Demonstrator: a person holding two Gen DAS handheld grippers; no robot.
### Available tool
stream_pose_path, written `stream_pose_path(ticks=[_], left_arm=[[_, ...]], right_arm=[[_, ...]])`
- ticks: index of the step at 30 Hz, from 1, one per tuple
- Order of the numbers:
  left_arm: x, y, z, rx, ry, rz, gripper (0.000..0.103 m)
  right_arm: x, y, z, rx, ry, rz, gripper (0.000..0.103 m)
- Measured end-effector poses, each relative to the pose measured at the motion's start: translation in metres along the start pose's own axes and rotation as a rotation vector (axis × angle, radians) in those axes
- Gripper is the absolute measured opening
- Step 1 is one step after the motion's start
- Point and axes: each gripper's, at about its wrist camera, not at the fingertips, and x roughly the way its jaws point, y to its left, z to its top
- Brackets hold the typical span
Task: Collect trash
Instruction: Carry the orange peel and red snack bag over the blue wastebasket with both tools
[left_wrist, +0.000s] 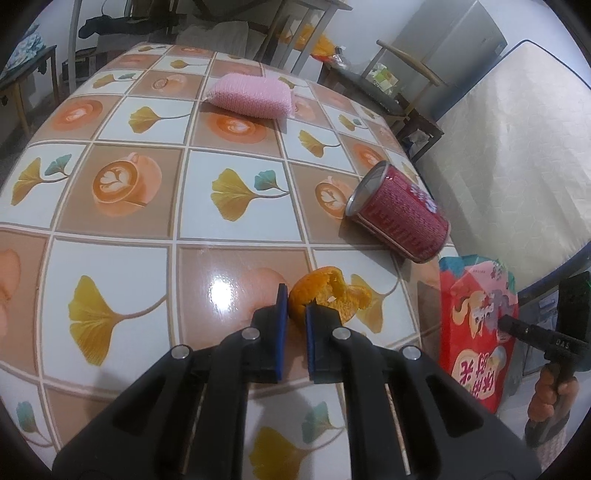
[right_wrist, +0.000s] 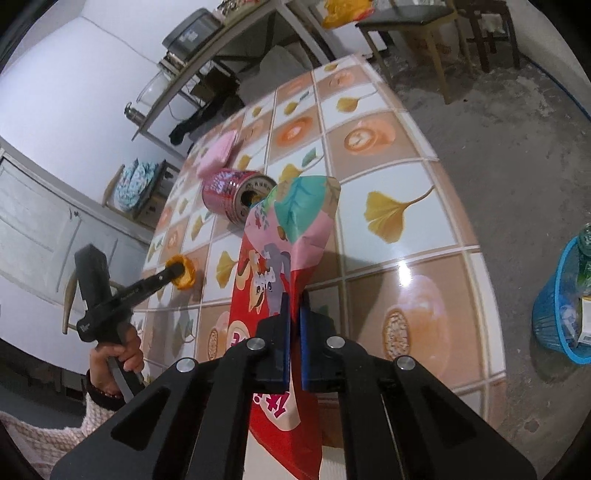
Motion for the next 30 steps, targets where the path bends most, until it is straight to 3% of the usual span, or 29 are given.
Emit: stream_pose_path(ticks=[17, 25, 30], left_arm=[[-0.040, -0.055, -0.001, 0.076, -0.048, -0.063, 0.007], [-0.042, -0.128, 0.000, 0.192, -0.044, -0.160, 0.007], [-0.020, -0.191, -0.001, 0.291, 0.011, -0.238, 0.007]], right_arm=[[-0.078, -0.040, -0.011, 0.106, -0.196, 0.042, 0.004], [-0.140, -0.085, -0.028, 0.208, -0.342, 0.007, 0.004], [-0.184, -0.116, -0.050, 0.270, -0.446, -0.061, 0.004]])
